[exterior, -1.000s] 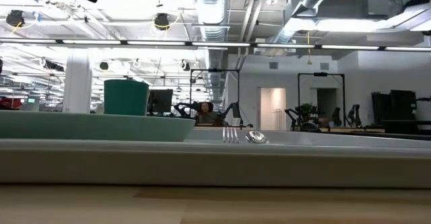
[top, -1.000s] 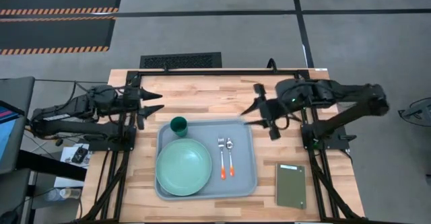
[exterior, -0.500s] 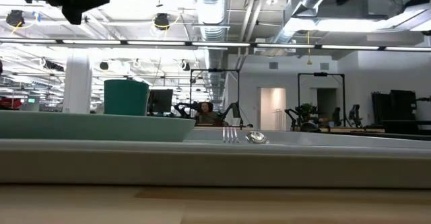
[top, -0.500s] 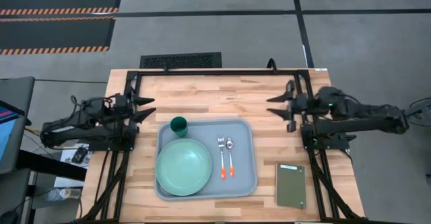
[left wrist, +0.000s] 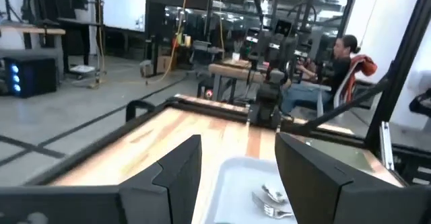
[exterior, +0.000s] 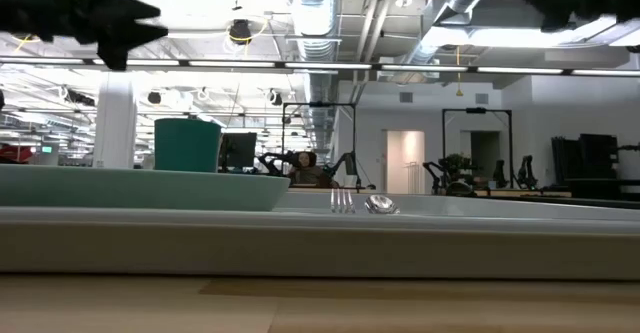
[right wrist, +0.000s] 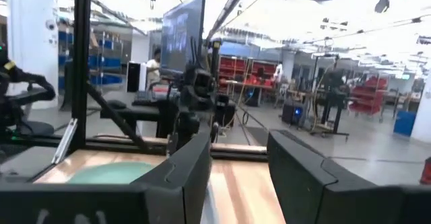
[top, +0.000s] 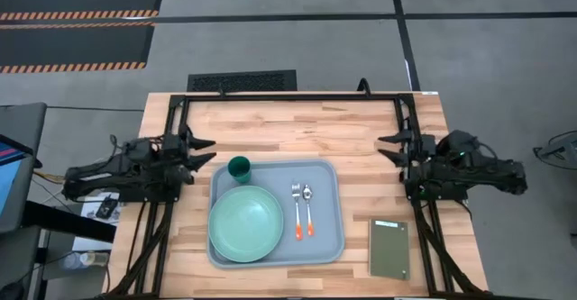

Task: Pick and place plate/cup/fork/spoon on tray
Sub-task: Return to Home Position

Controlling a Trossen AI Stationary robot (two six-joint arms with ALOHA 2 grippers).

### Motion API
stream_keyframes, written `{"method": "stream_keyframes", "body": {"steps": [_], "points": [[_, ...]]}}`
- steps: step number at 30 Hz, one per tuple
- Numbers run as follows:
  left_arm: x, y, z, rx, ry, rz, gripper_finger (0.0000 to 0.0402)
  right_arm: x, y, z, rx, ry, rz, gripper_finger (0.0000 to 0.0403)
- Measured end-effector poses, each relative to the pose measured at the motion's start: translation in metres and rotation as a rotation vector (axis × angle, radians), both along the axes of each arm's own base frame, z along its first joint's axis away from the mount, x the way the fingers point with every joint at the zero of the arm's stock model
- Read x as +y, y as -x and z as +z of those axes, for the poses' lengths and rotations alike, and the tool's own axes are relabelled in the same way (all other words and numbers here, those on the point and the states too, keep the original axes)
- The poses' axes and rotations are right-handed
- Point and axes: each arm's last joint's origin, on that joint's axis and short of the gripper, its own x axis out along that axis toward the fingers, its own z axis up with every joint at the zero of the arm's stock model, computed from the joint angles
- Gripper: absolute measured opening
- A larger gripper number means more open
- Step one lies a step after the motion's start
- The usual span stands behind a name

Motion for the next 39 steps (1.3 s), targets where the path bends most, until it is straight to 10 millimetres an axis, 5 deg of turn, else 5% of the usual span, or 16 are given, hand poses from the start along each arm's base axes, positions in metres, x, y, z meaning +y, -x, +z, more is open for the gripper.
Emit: {"method": "stream_keyframes", "body": {"steps": [8,14,39], "points": [[0.0,-0.017,-0.048,-0.003,0.1,-0.06,0.0177,-0.002,-0.016,-0.043,-0.018,-0.009,0.003,0.0174],[0.0,-0.017,-0.048,0.001,0.099,-0.065,0.0177,-0.003,-0.022,-0.066,0.002,-0.011,0.003,0.0171],[-0.001,-0.018,-0.049,0.003,0.154,-0.075,0.0177,-0.003,-0.025,-0.083,0.18,-0.029,-0.001,0.0174]]}}
